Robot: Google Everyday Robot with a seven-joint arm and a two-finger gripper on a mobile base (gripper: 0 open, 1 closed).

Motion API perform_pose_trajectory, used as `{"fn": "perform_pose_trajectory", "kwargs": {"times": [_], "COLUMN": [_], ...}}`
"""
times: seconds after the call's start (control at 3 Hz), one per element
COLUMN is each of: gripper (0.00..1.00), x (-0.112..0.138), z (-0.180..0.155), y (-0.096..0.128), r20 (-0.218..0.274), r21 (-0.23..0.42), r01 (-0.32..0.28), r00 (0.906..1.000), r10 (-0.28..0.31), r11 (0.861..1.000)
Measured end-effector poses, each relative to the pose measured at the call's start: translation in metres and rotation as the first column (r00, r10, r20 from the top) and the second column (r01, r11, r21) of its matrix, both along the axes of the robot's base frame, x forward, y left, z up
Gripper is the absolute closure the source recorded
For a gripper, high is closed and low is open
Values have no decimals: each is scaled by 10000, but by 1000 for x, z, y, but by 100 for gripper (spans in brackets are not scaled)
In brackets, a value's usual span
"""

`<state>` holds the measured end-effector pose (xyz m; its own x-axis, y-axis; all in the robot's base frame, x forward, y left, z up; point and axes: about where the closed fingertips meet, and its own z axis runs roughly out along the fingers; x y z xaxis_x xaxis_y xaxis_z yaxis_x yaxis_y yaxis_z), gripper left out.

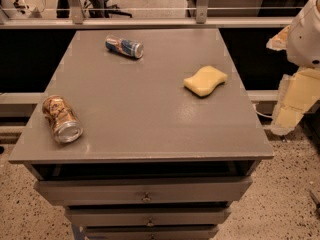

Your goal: Pick sponge

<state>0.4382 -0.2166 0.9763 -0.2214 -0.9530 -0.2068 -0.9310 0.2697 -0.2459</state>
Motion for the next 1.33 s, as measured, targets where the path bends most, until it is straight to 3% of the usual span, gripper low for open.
{"fn": "perform_pose_trajectory", "kwargs": {"times": [0.33, 0.67, 1.0, 1.33], "gripper": [0, 0, 0, 0], "x": [0, 27, 78, 128], "z": [0, 2, -5, -22], "y": [0, 2, 11, 27], "r20": [2, 450, 1017, 1271], "r21": [0, -28, -502, -1244], "r01": [0, -725, -2096, -3676], "r00": [10000, 9963, 9716, 9153], "r10": [0, 726, 2137, 3823], "r11": [10000, 9974, 9765, 9216]}}
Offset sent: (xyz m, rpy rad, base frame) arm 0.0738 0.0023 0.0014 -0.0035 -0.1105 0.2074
